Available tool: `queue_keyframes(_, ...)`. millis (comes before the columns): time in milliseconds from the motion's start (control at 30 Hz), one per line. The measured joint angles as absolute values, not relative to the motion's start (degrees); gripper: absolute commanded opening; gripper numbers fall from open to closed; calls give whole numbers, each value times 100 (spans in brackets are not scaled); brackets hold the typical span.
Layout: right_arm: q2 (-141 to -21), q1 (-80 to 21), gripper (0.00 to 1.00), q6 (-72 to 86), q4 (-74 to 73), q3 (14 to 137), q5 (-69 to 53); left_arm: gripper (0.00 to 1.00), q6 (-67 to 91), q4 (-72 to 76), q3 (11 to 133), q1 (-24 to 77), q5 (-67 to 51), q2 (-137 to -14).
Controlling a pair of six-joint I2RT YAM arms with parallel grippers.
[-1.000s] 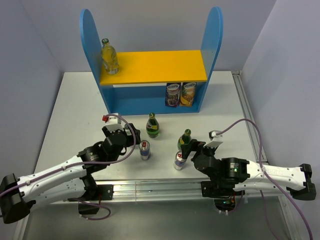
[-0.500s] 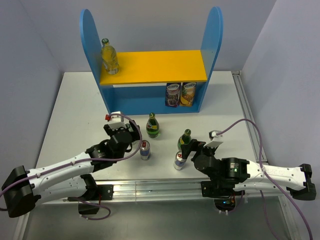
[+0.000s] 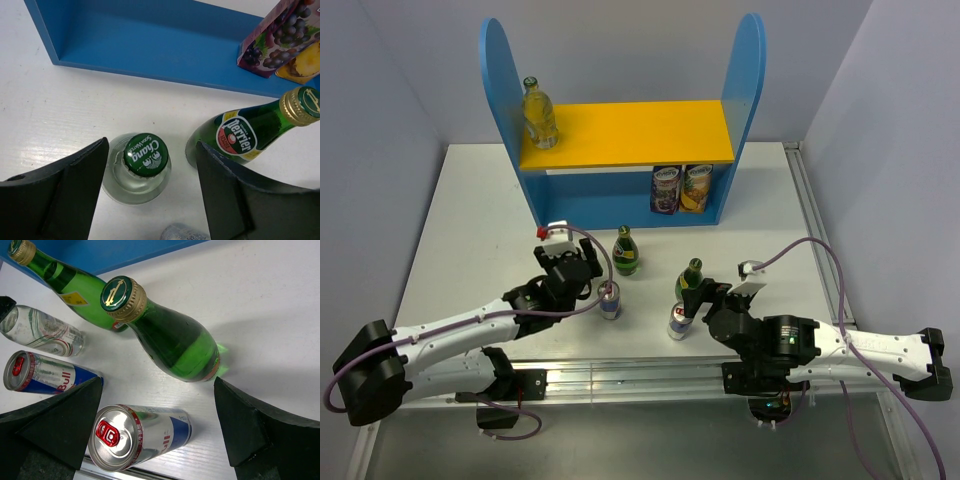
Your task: Place and organize the beverage onto the shelf
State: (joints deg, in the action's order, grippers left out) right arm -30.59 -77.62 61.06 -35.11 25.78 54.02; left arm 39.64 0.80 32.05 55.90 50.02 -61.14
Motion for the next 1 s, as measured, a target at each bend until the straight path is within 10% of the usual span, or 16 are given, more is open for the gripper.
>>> queue_keyframes(400,-3004,-7762,100,6099,-3509,2578,5402,46,3820,235,3208,5426,5111,-6329)
queue_keyframes(633,-2969,-7762,100,6101,-3509,2578,5402,0,3712,377,3242,5380,5290,-6361)
queue_keyframes(1000,-2915,-7762,100,6101,-3509,2576,5404,0,3769,-239,3496,5371,5227,-6337)
